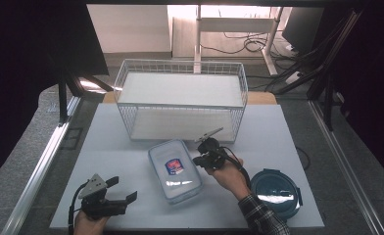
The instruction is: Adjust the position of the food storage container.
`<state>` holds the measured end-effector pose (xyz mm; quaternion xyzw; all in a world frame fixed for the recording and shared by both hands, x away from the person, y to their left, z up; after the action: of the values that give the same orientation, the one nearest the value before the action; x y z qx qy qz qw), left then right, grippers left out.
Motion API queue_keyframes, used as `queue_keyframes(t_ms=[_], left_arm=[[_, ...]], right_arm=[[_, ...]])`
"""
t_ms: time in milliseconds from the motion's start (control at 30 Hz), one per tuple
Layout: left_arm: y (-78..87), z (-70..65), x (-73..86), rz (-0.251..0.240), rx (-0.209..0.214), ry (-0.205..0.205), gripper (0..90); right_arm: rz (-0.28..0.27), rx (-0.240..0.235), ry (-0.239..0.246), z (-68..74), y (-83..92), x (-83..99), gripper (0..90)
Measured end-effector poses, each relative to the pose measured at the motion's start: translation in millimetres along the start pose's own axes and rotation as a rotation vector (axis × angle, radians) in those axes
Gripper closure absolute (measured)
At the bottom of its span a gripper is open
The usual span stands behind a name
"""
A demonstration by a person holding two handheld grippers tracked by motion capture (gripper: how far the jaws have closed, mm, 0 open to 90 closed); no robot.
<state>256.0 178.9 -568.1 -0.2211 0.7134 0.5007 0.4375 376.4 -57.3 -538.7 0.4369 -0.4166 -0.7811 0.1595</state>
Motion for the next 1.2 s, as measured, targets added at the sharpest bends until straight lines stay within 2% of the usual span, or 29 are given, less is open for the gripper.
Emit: queue_keyframes(t_ms=[67,167,233,267,300,367,467,500,533,567,667,733,800,900,933,967,1067,1133,1200], left_arm=[[0.3,0.1,-0.1,-0.001,0.000,0.000,8.3],[0.9,1.0,0.2,-0.003,0.001,0.005,8.4],[1.2,1.2,0.3,-0.001,0.000,0.003,8.3],[1.2,1.2,0.3,-0.001,0.000,0.003,8.3],[0.9,0.8,0.0,-0.003,-0.001,0.004,8.4],[0.3,0.5,0.2,-0.001,-0.002,0.001,8.3],[-0.2,0.6,0.3,0.001,-0.002,0.002,8.3],[-0.1,1.0,0.1,0.000,-0.003,0.005,8.3],[-0.1,1.0,0.1,0.000,-0.003,0.005,8.3],[0.0,1.5,-0.1,-0.002,-0.004,0.008,8.4],[0.4,2.0,-0.3,-0.004,-0.006,0.009,8.3],[0.7,2.4,-0.4,-0.005,-0.008,0.010,8.3],[0.9,3.1,-0.2,-0.004,-0.010,0.010,8.4],[1.4,3.4,-0.1,-0.004,-0.011,0.009,8.3],[1.4,3.5,-0.4,-0.007,-0.013,0.014,8.3],[1.5,4.1,-0.2,-0.007,-0.016,0.017,8.3],[1.5,4.7,-0.1,-0.007,-0.017,0.019,8.3],[0.7,5.3,0.2,-0.006,-0.019,0.026,8.3],[0.6,5.3,0.3,-0.005,-0.018,0.026,8.3]], right_arm=[[-0.022,-0.025,0.045,12.2,5.1,-0.6,89.0],[-0.068,-0.084,0.076,28.1,23.8,8.8,88.6],[-0.084,-0.069,0.105,33.8,41.4,25.4,88.6],[-0.084,-0.069,0.105,33.8,41.4,25.4,88.6],[-0.102,-0.062,0.102,36.3,60.6,47.4,88.6],[-0.116,-0.055,0.087,35.5,80.0,72.0,88.7],[-0.137,-0.013,0.040,30.4,111.0,110.2,88.7],[-0.143,-0.003,0.031,29.1,117.8,117.7,88.7],[-0.143,-0.003,0.031,29.1,117.8,117.7,88.7],[-0.153,0.017,0.008,28.0,135.8,137.3,88.7],[-0.140,0.034,0.009,30.1,152.3,158.5,88.7],[-0.128,0.039,0.010,31.2,156.3,165.2,88.6],[-0.099,0.035,0.019,35.0,164.7,181.4,88.7],[-0.042,0.025,0.029,37.6,167.8,200.7,88.7],[-0.042,0.025,0.029,37.6,167.8,200.7,88.7],[-0.011,0.001,0.023,38.2,165.8,213.5,88.8],[0.051,0.002,0.018,32.1,159.2,232.2,88.9],[0.096,0.025,0.012,23.7,154.7,241.5,89.2],[0.100,0.019,0.012,20.5,153.0,243.7,89.3]])
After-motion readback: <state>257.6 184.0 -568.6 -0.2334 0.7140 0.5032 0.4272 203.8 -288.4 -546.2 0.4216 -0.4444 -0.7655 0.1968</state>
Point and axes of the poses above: each handheld gripper's, and its own axes: y roughly backward along the jaws, x roughly out of its underside, z roughly to its left, the point moved 9 cm from there along -y, roughly forward along the jaws, and after that the axes turned 11 degrees about -x, right-handed, at the moved point
